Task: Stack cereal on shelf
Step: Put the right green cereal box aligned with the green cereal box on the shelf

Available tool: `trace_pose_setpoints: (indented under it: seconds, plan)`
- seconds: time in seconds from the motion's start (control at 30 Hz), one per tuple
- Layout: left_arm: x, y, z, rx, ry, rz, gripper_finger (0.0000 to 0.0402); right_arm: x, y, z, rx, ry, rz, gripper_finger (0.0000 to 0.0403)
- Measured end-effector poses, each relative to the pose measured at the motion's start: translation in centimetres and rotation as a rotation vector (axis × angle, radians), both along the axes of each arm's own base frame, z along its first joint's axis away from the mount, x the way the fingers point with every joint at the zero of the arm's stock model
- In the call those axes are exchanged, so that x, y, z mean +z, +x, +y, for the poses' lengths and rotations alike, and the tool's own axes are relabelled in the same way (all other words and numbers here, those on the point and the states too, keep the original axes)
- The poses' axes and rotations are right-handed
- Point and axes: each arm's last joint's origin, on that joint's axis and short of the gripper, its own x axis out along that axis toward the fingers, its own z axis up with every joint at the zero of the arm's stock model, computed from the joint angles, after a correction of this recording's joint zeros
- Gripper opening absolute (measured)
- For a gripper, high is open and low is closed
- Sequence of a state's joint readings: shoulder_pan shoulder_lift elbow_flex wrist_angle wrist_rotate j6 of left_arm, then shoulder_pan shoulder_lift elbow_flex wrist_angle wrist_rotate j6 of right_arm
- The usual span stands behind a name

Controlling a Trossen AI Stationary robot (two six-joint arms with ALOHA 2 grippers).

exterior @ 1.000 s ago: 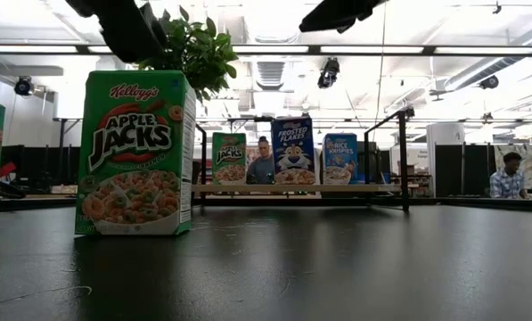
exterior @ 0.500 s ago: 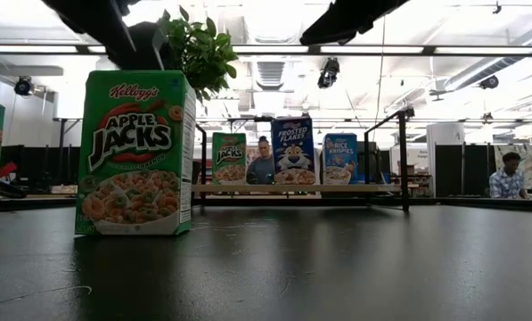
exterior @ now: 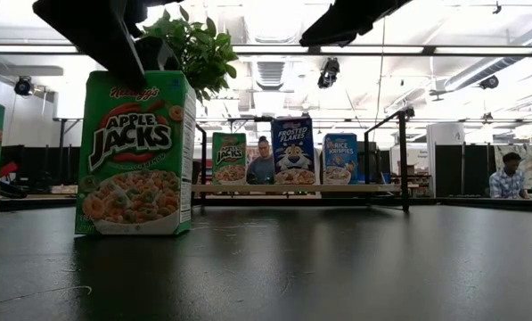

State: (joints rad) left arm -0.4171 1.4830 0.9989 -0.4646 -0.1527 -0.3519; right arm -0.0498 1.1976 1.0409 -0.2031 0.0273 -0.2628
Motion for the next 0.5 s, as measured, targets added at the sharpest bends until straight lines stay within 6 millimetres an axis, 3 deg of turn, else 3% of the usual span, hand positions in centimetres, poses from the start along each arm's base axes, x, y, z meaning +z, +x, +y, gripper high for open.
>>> trace_pose_setpoints:
  seconds: [0.3,0.5]
  plan:
    - [-0.09,0.04,-0.09,0.006,-0.010,-0.001,0.0170,-0.53,-0.04,0.20,0.003,0.009,0.015,0.0133]
    - [-0.08,0.05,-0.10,0.002,-0.009,-0.003,0.0147,-0.54,-0.04,0.24,0.004,0.009,0.015,0.0136]
